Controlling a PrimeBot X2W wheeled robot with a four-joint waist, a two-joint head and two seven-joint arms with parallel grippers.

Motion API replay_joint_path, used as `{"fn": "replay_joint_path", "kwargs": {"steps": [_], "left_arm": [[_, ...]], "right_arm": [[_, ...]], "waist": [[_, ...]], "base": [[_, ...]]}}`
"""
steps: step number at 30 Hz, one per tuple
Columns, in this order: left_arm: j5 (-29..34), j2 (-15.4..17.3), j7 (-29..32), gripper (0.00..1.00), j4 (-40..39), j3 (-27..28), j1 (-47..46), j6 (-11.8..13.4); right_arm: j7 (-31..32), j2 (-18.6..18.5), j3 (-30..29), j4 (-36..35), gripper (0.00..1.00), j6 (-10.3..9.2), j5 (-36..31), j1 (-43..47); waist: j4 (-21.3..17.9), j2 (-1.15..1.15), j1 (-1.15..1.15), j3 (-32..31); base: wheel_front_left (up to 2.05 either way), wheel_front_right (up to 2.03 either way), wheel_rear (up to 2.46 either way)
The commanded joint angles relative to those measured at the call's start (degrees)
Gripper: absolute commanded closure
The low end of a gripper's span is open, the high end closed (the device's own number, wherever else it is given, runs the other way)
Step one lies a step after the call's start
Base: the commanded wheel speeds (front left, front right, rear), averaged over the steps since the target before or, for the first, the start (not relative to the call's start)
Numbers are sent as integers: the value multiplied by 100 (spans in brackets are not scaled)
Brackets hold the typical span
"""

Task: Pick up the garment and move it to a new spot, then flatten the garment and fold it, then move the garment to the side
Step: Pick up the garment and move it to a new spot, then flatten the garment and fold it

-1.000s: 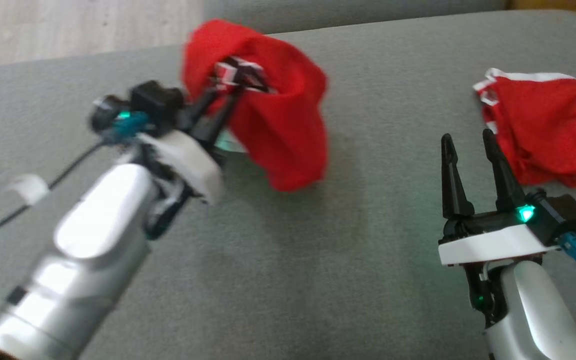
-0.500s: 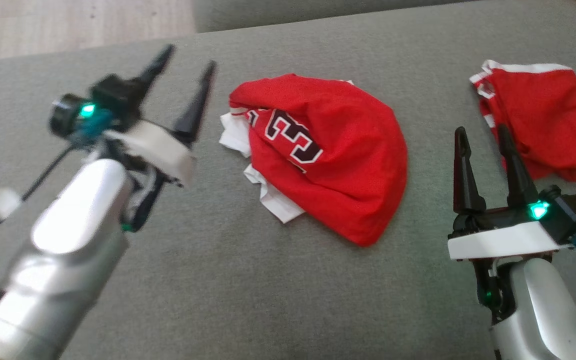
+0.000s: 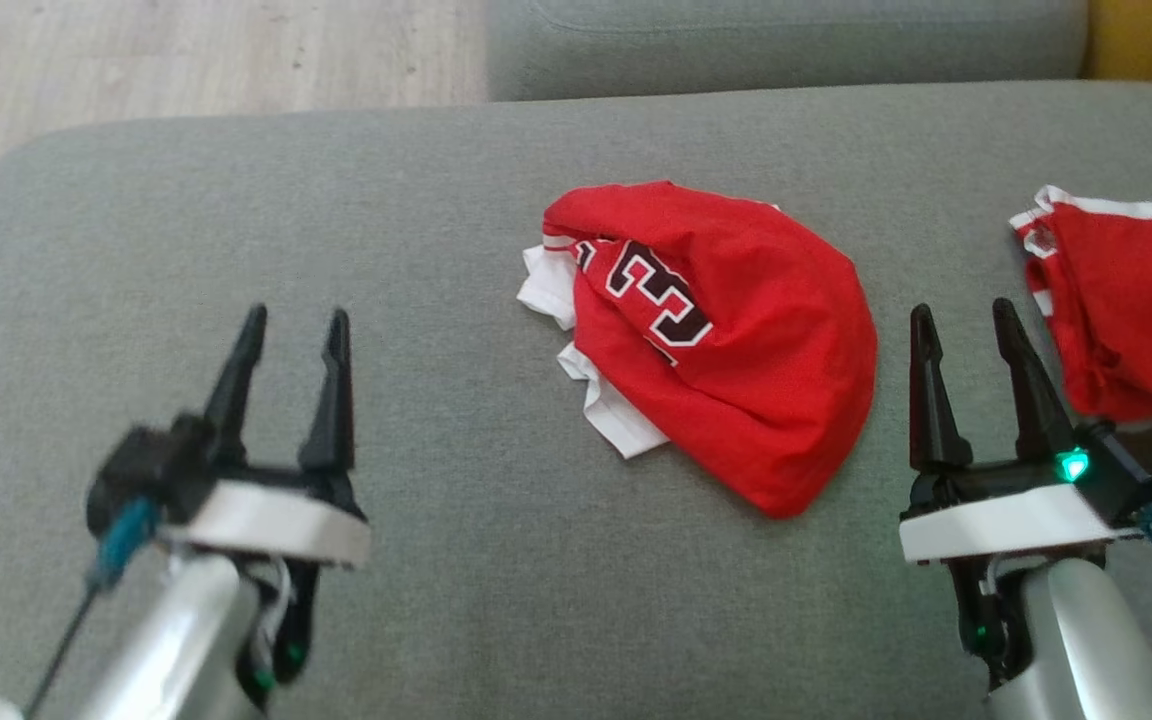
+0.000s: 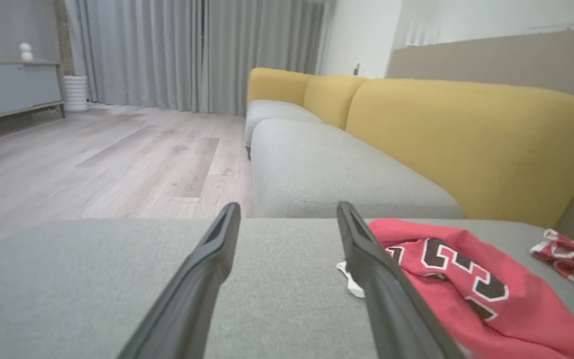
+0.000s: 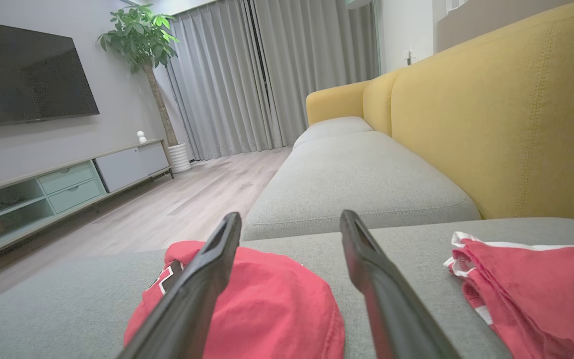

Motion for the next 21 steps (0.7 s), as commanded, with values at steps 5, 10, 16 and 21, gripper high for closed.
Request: {"fn": "replay_joint_path", "kwargs": {"steps": [5,10,16,21], "left_arm": [[389,-305,-67,0,-726,907,423,28],[784,-531,-68,0,-815,1212,628,-270],[1035,-849,-68,0,-675,1391,681,-552],[1216,-1093,-68,0,-503,1453,661,-782]], "right_arm": [[-62,2,104,-173,0,39,-94,-76],[-62,2,111,-176,0,39,-211,-116],[-62,2,298,-151,0,39,-367,-249],[94,2,731,-65,0,39,-454,-452]], "waist": [[71,0,1,-11],[140,0,1,0],[257,0,1,31],[452,0,1,132]], "base": [[0,0,0],[0,0,0],[0,0,0],[0,0,0]]}}
